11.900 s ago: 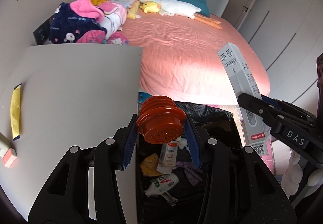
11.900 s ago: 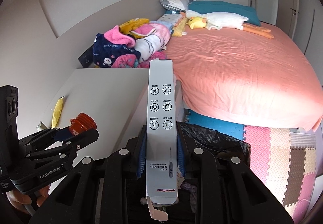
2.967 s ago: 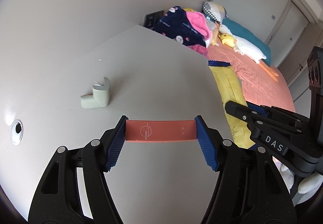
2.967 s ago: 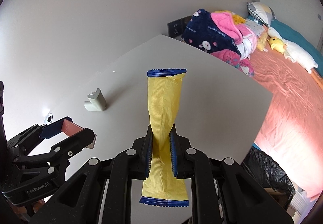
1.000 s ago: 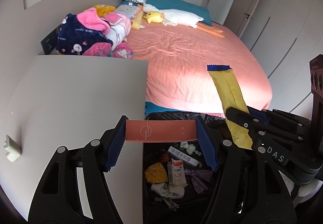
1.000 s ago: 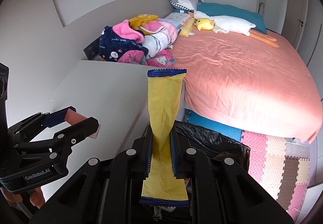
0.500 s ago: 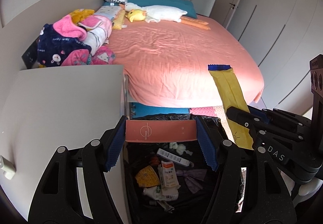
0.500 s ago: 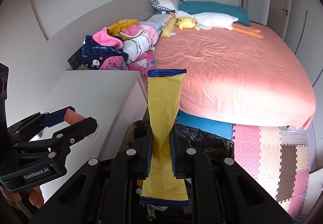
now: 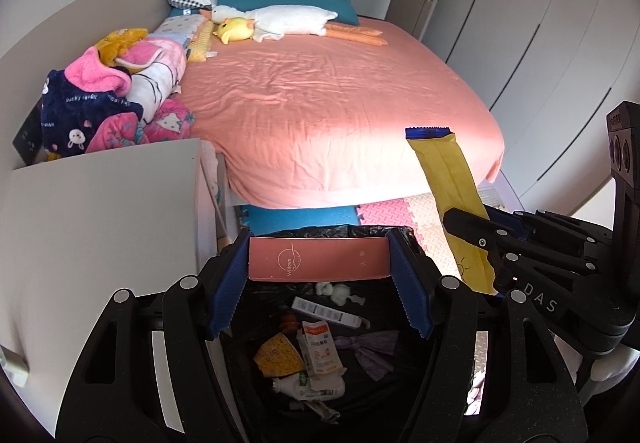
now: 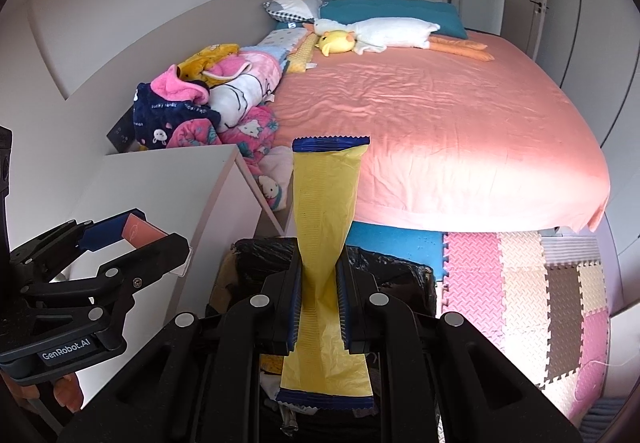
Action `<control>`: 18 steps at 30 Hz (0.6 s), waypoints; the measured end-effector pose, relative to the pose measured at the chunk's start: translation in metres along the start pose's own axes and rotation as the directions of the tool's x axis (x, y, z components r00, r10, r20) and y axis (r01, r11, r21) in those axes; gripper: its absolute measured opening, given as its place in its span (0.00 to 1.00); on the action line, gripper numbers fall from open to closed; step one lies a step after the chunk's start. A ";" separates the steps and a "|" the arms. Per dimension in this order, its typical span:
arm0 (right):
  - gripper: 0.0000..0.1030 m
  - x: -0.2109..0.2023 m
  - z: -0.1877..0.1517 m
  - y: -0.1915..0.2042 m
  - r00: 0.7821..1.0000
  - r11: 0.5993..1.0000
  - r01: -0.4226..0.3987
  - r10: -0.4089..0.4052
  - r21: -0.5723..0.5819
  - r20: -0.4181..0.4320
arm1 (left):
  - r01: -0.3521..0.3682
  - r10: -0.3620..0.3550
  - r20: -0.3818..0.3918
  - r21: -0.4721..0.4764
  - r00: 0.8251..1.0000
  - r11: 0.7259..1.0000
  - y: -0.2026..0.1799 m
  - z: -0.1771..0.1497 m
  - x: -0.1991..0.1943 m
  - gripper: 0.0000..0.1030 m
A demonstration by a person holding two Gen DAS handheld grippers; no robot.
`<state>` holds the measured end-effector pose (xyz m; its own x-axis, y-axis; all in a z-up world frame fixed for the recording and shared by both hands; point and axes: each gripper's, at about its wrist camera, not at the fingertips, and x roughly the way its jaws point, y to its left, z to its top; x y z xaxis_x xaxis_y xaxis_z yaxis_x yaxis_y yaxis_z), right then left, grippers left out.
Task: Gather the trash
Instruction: 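Carry both items over the trash bag and open both tools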
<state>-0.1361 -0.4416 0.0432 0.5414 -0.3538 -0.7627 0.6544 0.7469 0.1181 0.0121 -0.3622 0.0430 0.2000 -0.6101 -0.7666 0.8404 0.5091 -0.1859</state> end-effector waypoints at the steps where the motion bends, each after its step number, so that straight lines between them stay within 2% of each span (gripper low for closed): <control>1: 0.16 0.000 0.000 0.000 1.000 1.000 0.003 -0.003 0.002 0.000 | 0.002 -0.002 -0.002 0.002 1.000 1.000 0.000 0.000 0.000 0.63; 12: 0.16 -0.009 0.000 -0.003 1.000 1.000 0.008 -0.008 0.010 0.022 | 0.011 -0.011 0.014 0.005 1.000 1.000 0.001 -0.002 -0.005 0.64; 13: 0.16 -0.011 0.000 -0.004 1.000 1.000 0.002 -0.002 0.010 0.025 | 0.016 -0.016 0.016 0.003 1.000 1.000 0.001 -0.002 -0.007 0.70; 14: 0.22 -0.013 0.000 -0.005 1.000 1.000 -0.003 0.002 0.011 0.027 | 0.021 -0.021 0.018 -0.006 1.000 1.000 0.002 -0.003 -0.008 0.86; 15: 0.33 -0.015 -0.001 -0.005 1.000 1.000 -0.002 0.001 0.009 0.031 | 0.017 -0.016 0.025 -0.019 1.000 1.000 0.004 -0.003 -0.010 0.95; 16: 0.41 -0.017 -0.001 -0.005 0.999 1.000 0.002 -0.003 0.003 0.039 | 0.007 -0.006 0.032 -0.034 0.999 0.999 0.006 -0.003 -0.012 0.94; 17: 0.55 -0.019 -0.002 -0.006 0.999 1.000 0.012 -0.012 0.002 0.050 | 0.000 0.001 0.031 -0.040 1.000 0.999 0.008 -0.002 -0.012 0.94; 18: 0.59 -0.021 -0.002 -0.006 0.998 1.000 0.020 -0.020 0.004 0.060 | -0.007 0.008 0.030 -0.044 1.000 0.999 0.009 -0.002 -0.012 0.94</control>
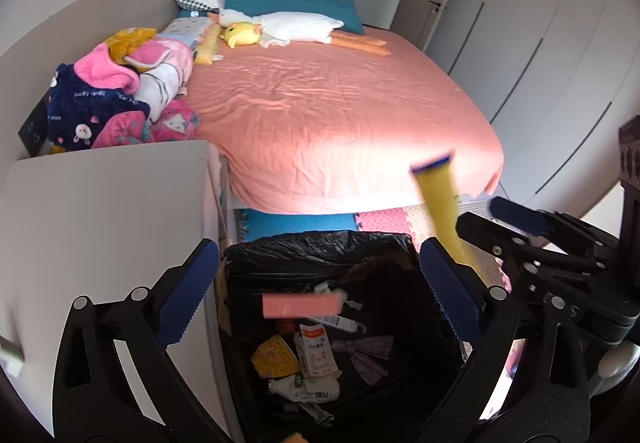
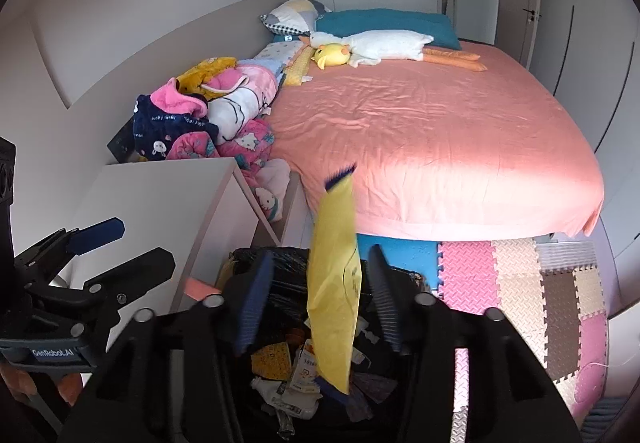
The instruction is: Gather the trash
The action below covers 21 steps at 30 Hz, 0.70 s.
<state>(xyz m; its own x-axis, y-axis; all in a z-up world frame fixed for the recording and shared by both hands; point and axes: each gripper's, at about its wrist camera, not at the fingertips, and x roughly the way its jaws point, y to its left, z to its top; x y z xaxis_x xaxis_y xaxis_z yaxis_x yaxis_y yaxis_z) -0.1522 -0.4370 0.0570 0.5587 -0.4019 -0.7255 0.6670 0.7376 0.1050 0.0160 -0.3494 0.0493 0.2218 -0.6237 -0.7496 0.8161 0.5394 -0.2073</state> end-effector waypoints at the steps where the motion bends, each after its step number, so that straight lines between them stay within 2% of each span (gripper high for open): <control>1: 0.59 -0.002 0.000 0.000 1.000 1.000 0.003 -0.003 -0.001 0.008 | -0.015 0.015 -0.003 -0.005 1.000 1.000 0.002 0.000 0.001 0.94; 21: 0.61 0.001 -0.002 -0.005 1.000 1.000 0.002 -0.002 0.001 -0.009 | -0.026 0.025 0.007 0.015 1.000 1.000 -0.002 -0.003 -0.001 0.94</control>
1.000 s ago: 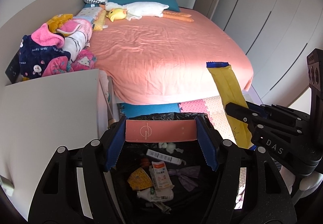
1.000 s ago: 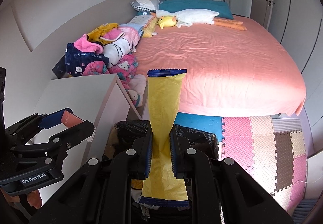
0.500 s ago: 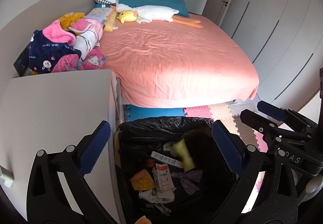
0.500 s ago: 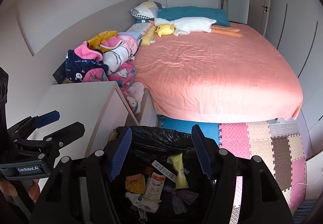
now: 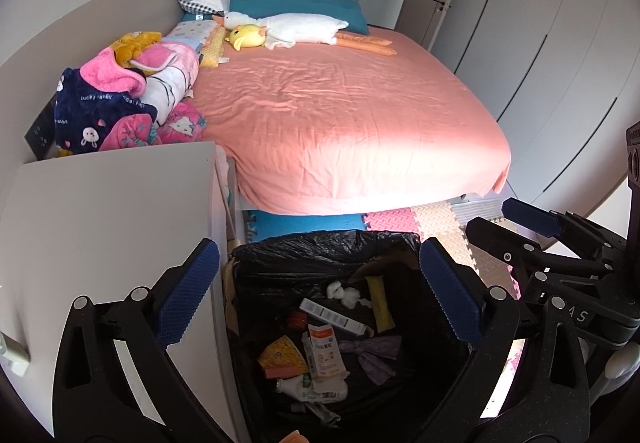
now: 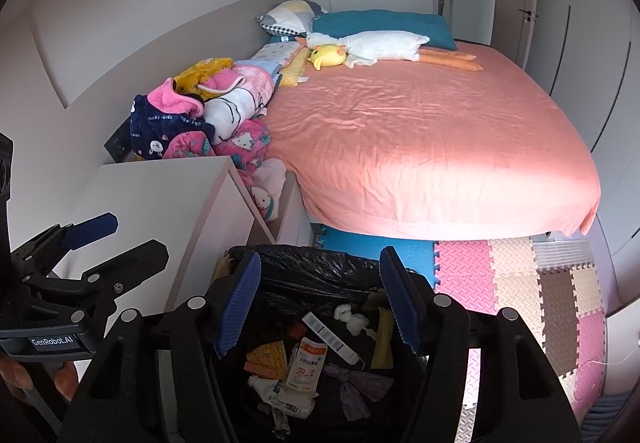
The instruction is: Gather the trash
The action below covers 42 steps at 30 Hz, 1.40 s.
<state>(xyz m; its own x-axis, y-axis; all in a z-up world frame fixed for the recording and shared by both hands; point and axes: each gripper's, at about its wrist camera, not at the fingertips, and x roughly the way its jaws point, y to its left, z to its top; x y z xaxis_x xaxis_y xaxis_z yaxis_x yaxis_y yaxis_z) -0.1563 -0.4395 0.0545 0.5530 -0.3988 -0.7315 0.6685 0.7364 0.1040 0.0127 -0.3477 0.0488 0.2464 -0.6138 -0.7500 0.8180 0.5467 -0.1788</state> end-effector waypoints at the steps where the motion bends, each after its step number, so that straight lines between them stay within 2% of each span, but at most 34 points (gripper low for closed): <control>1: 0.61 0.000 0.000 0.000 1.000 1.000 -0.001 0.001 -0.001 0.000 | 0.000 0.000 0.000 -0.001 1.000 1.000 0.000 0.000 0.000 0.94; 18: 0.61 0.002 -0.001 0.007 1.000 1.000 -0.001 0.001 -0.006 -0.006 | -0.022 0.022 -0.006 0.007 1.000 1.000 0.001 -0.002 0.001 0.94; 26: 0.61 0.002 -0.001 0.008 1.000 1.000 -0.002 0.002 -0.008 -0.007 | 0.023 -0.023 -0.007 0.007 1.000 1.000 0.002 -0.003 0.002 0.94; 42: 0.61 0.005 -0.003 0.009 1.000 1.000 -0.001 0.001 -0.009 -0.010 | 0.031 -0.031 -0.001 0.004 1.000 0.999 0.004 0.000 0.003 0.94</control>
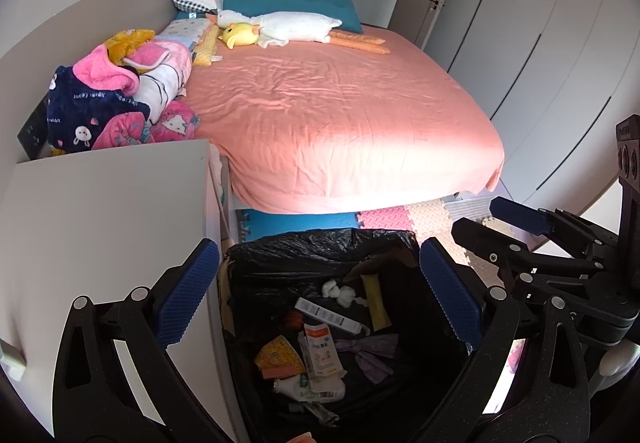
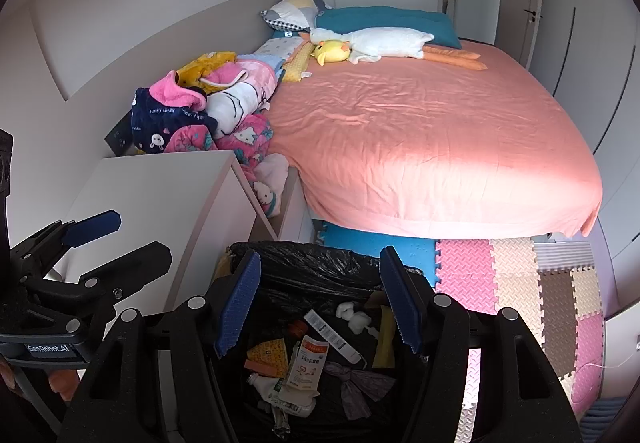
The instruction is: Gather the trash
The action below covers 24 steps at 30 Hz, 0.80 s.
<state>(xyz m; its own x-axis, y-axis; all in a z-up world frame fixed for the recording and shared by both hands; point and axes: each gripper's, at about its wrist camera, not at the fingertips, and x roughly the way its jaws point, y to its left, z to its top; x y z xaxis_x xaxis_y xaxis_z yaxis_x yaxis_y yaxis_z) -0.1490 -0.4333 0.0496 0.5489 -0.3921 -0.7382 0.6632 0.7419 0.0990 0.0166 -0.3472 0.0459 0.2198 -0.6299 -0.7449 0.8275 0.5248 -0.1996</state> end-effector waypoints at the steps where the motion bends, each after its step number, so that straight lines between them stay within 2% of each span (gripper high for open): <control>1: 0.61 0.000 0.000 0.000 1.000 1.000 0.000 0.000 0.000 -0.001 | 0.000 0.000 0.003 0.000 1.000 1.000 0.000 0.000 0.000 0.94; 10: 0.61 0.000 0.001 0.001 1.000 1.000 0.001 -0.001 -0.002 -0.001 | -0.003 0.003 -0.008 -0.002 1.000 1.000 -0.003 0.003 0.002 0.94; 17: 0.61 0.000 0.001 0.001 1.000 1.000 0.000 0.000 -0.002 -0.003 | 0.064 -0.064 -0.012 -0.012 0.998 0.998 -0.002 0.003 0.003 0.94; 24: 0.61 0.002 0.000 -0.001 1.000 1.000 0.000 0.000 -0.003 -0.004 | -0.005 0.006 -0.014 0.047 1.000 0.999 -0.012 0.002 0.004 0.94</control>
<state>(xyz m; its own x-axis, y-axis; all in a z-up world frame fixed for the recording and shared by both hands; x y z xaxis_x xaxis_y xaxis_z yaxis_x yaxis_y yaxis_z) -0.1485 -0.4347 0.0487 0.5466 -0.3902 -0.7410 0.6620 0.7432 0.0970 0.0087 -0.3568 0.0467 0.2173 -0.6188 -0.7549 0.8499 0.5003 -0.1655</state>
